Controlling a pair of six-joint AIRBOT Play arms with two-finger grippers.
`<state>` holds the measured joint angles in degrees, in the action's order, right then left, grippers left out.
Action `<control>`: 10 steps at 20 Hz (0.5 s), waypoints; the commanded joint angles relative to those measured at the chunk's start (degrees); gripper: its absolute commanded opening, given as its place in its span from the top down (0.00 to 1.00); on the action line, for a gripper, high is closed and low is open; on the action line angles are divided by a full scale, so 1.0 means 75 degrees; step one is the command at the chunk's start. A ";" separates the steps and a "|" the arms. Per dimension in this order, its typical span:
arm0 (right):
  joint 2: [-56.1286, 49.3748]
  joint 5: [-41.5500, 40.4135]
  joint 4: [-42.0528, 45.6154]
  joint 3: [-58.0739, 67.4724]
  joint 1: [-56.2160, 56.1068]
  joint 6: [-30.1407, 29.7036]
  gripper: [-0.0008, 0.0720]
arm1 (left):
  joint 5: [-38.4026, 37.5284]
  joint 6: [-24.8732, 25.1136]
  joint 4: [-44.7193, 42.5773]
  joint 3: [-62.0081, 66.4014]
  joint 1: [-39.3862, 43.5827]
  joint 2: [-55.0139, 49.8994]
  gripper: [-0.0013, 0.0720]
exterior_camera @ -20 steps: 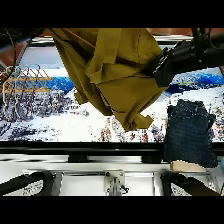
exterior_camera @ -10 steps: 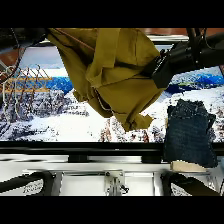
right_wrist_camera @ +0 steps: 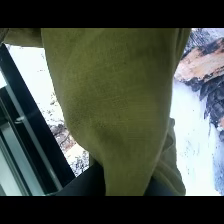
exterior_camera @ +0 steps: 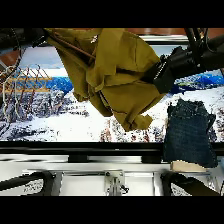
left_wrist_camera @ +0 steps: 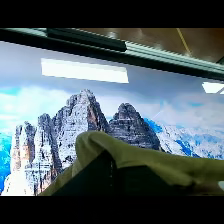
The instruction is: Fold the shirts.
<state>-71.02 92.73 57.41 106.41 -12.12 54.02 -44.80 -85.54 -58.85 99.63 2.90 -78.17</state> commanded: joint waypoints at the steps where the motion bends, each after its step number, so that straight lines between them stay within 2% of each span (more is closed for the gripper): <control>1: 0.0000 0.0093 0.0525 0.0000 0.0006 0.0143 0.91 | -0.0006 0.0341 0.0248 0.0297 -0.0015 0.0044 0.91; 5: 0.0000 0.0099 0.0618 0.0000 0.0006 0.0143 0.91 | -0.0300 0.0379 0.0265 0.0662 0.0012 0.0213 0.91; 7: -0.0015 0.0096 0.0624 0.0000 0.0003 0.0169 0.91 | -0.0297 0.0510 0.0705 0.0664 0.0125 0.0294 0.91; 10: -0.0175 0.0064 0.1058 0.0000 -0.0300 0.0624 0.91 | -0.0108 0.1766 0.2483 0.0664 0.0769 0.0303 0.91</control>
<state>-71.53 93.54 62.74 106.41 -12.86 56.05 -46.39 -79.37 -50.85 104.27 5.26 -76.25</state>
